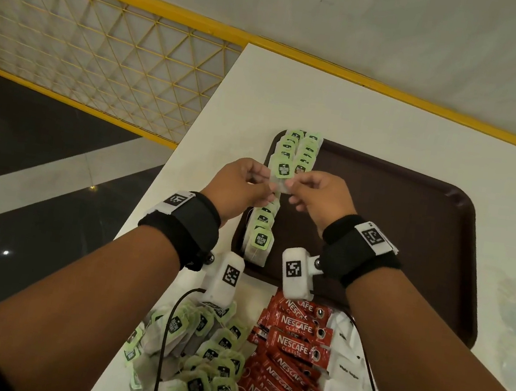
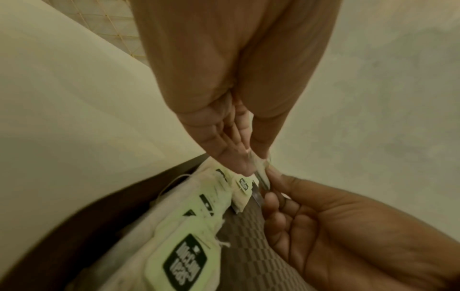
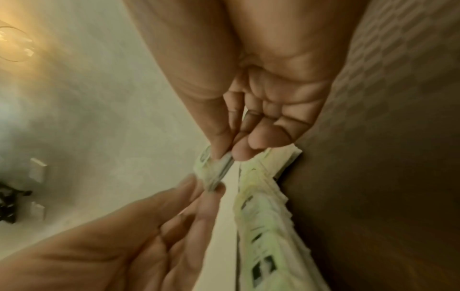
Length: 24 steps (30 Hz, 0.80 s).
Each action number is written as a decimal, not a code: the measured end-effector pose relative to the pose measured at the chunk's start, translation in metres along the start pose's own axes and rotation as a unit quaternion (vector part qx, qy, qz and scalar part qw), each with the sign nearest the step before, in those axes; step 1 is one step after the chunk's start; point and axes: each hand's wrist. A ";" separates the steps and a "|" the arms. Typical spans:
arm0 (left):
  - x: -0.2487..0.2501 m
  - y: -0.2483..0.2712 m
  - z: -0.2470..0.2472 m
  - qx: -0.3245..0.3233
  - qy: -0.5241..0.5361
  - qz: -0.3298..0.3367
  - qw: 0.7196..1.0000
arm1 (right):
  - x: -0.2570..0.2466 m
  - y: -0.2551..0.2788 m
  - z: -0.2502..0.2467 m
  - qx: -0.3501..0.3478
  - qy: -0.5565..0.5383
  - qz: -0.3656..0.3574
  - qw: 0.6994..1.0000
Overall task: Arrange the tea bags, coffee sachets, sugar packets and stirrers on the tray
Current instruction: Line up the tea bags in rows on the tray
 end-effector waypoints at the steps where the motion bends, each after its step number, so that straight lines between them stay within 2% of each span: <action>1: 0.000 0.001 -0.002 0.005 -0.023 0.002 1.000 | 0.003 -0.002 -0.001 0.016 -0.003 0.015 1.000; 5: -0.002 0.005 -0.011 0.012 -0.104 0.010 0.994 | 0.016 -0.012 -0.006 0.066 0.016 0.081 0.994; 16: -0.002 0.035 -0.041 0.027 -0.102 0.002 0.994 | 0.018 -0.021 -0.001 0.078 0.077 0.118 0.987; 21: -0.003 0.065 -0.071 0.023 -0.125 -0.010 0.992 | 0.005 0.006 -0.004 0.084 0.188 0.059 0.977; 24: -0.013 0.088 -0.093 0.015 -0.164 -0.020 0.986 | -0.012 0.045 0.002 0.009 0.250 -0.015 0.968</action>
Point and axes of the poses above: each hand's wrist, its own y-axis away from the middle knuckle, its own z-axis out of the palm, x = y × z
